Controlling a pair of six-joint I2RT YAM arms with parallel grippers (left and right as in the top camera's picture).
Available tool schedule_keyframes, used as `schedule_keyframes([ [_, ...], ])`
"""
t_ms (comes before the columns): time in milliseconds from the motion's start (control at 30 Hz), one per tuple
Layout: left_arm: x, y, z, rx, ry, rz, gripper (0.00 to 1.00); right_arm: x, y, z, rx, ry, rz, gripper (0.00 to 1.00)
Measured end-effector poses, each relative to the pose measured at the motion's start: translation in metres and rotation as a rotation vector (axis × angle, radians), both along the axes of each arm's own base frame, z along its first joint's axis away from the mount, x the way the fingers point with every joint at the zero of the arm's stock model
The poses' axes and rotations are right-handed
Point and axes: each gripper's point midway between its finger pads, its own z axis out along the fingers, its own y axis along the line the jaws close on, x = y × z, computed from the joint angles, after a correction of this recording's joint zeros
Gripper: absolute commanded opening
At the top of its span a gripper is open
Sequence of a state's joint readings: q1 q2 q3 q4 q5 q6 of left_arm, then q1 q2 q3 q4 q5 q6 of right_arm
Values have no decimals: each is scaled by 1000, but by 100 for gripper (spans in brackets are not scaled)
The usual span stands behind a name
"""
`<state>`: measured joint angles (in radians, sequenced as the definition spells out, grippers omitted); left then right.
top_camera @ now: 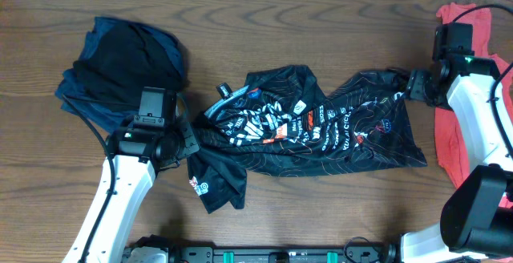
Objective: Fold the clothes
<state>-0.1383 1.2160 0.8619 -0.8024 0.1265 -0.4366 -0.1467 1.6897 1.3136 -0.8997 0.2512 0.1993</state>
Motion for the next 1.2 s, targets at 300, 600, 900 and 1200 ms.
schedule_keyframes([
  [300,0,0,0,0,0,0,6,37,23,8,115,-146,113,93],
  [600,-1,0,0,1,5,0,7,77,43,29,240,-341,239,99],
  [900,-2,0,-1,1,6,0,7,61,40,21,319,-289,205,99],
  [1200,-3,0,-1,1,13,0,7,60,60,36,508,-364,392,99],
])
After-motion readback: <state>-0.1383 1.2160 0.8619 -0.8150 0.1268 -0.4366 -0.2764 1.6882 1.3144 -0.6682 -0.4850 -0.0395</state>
